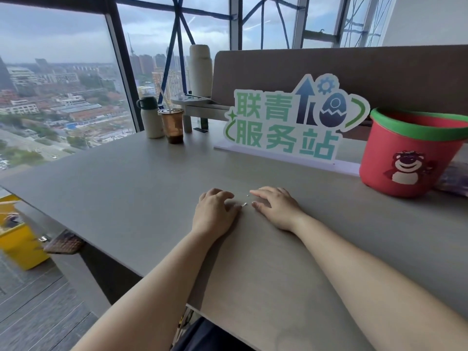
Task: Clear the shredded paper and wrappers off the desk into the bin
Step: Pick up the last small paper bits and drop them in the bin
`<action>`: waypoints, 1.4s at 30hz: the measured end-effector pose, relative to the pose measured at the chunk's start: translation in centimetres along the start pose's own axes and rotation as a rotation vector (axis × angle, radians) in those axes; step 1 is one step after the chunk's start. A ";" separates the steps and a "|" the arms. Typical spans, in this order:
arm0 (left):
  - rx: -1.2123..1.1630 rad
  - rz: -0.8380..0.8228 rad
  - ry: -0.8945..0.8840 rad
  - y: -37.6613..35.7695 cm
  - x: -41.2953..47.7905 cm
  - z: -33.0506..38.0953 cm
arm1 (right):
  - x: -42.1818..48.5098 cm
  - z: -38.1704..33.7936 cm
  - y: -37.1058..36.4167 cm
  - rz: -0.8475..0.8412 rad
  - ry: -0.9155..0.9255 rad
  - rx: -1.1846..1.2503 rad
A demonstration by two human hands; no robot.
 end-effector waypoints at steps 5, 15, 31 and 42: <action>0.041 0.000 -0.017 -0.1 0.0 0.3 | 0.9 -1.1 -0.4 -0.014 0.056 -0.038; -0.019 -0.100 -0.126 -1.0 -0.2 2.2 | -3.0 2.0 2.9 0.104 0.044 0.130; -0.053 -0.138 -0.146 -0.2 -0.1 1.5 | -3.6 4.3 3.1 0.142 -0.097 0.177; -0.033 -0.143 -0.206 -1.4 1.2 3.2 | -2.7 4.2 3.1 0.210 -0.103 0.251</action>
Point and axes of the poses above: each hand's wrist, its own x-axis towards the middle knuckle, its own y-axis out of the back of the hand, z = x × y, the point moved 10 cm from there along x, towards the middle knuckle, and after that the axes turned 8 degrees about -x, right-handed, at the moved point
